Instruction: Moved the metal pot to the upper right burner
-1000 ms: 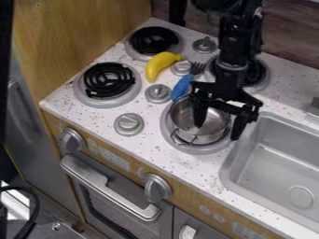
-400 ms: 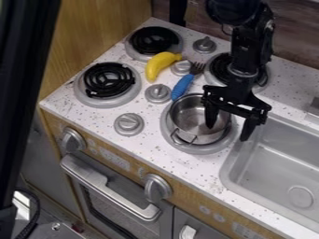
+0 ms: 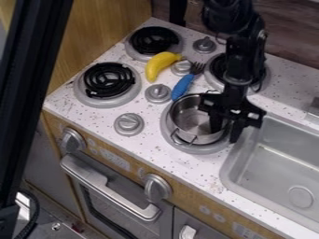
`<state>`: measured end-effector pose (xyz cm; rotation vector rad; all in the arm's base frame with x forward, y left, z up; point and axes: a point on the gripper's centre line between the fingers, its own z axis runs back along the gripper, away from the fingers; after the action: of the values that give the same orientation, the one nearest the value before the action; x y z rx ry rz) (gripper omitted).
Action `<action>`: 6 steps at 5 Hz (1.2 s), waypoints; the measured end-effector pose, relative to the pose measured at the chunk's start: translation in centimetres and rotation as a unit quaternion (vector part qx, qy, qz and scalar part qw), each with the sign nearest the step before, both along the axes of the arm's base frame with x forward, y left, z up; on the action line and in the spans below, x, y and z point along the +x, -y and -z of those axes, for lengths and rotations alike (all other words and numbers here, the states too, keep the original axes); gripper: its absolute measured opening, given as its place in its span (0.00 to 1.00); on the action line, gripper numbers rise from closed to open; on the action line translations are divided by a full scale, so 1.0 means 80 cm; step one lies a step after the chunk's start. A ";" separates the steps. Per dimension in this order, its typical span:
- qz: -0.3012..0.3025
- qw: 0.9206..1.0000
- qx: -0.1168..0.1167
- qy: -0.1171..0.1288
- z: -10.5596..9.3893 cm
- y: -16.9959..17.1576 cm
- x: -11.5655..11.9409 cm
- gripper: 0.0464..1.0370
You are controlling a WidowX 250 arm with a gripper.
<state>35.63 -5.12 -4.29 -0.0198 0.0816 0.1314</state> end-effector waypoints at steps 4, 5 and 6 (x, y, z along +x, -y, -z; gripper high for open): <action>0.173 0.975 0.100 0.099 -0.015 0.006 0.034 0.02; 0.188 0.969 0.096 0.131 -0.033 0.022 0.064 0.02; 0.202 0.967 0.083 0.132 -0.022 0.027 0.088 0.02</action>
<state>42.64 -7.30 -2.55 0.1461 -0.1933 -0.2728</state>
